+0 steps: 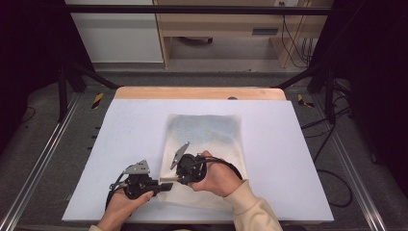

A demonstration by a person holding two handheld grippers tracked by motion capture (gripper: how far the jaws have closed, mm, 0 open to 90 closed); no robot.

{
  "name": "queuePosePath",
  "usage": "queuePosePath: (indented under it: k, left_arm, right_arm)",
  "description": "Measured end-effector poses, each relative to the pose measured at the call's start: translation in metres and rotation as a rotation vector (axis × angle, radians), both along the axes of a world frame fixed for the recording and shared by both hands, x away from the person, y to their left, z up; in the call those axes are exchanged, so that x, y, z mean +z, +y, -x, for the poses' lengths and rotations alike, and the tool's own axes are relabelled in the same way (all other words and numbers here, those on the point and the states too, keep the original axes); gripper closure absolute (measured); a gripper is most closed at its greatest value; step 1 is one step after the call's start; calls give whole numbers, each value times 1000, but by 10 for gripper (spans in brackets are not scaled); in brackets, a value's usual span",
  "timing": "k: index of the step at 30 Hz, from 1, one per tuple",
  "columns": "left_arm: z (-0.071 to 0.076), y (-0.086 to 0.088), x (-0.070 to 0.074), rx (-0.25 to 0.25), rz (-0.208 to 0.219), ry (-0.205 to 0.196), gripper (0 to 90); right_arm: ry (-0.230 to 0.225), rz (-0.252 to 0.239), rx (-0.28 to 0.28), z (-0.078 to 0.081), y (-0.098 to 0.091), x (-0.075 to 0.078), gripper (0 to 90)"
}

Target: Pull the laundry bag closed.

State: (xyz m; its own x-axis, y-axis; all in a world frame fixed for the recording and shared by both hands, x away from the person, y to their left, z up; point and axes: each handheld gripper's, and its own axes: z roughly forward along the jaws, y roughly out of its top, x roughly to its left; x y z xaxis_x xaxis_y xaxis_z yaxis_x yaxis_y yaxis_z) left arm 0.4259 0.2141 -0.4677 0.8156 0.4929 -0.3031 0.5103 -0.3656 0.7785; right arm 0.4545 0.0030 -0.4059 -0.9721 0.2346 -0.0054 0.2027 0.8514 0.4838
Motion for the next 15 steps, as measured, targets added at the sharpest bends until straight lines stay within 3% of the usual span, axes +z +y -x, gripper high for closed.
queuePosePath:
  k: [15]
  left_arm:
    - [1,-1,0,2,2,-6,840]
  right_arm:
    - [-7,-2,-24,-2,-12,1,818]
